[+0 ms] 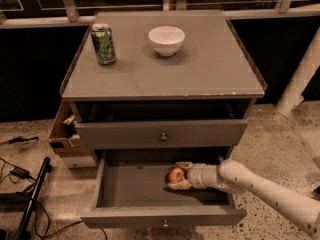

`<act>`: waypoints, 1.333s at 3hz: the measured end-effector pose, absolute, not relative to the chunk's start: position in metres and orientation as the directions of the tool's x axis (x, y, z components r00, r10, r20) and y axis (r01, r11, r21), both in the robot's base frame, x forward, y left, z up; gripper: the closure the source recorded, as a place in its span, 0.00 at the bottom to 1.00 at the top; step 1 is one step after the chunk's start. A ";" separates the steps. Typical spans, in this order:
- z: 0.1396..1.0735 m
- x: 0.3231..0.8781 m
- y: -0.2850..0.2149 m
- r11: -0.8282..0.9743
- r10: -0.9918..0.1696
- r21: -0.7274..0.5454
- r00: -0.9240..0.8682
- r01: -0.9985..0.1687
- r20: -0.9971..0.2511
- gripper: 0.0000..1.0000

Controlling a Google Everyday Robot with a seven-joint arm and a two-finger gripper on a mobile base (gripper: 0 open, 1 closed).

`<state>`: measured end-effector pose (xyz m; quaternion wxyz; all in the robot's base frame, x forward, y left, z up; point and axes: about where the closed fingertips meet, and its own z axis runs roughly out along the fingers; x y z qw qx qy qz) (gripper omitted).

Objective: Pick apple from middle drawer and place on counter

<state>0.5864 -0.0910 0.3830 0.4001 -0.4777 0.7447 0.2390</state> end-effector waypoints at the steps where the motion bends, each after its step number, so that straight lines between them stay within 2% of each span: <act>1: 0.383 0.586 -0.091 0.429 -0.520 -0.026 -0.224 -0.903 -0.824 0.62; 2: 0.383 0.586 -0.091 0.429 -0.520 -0.026 -0.224 -0.903 -0.824 0.93; 3: 0.383 0.586 -0.091 0.429 -0.520 -0.026 -0.223 -0.903 -0.824 1.00; 4: 0.394 0.580 -0.086 0.404 -0.517 -0.024 -0.206 -0.914 -0.831 1.00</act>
Offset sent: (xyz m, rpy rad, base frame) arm 0.0000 0.0000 0.0000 0.0000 0.0000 0.0000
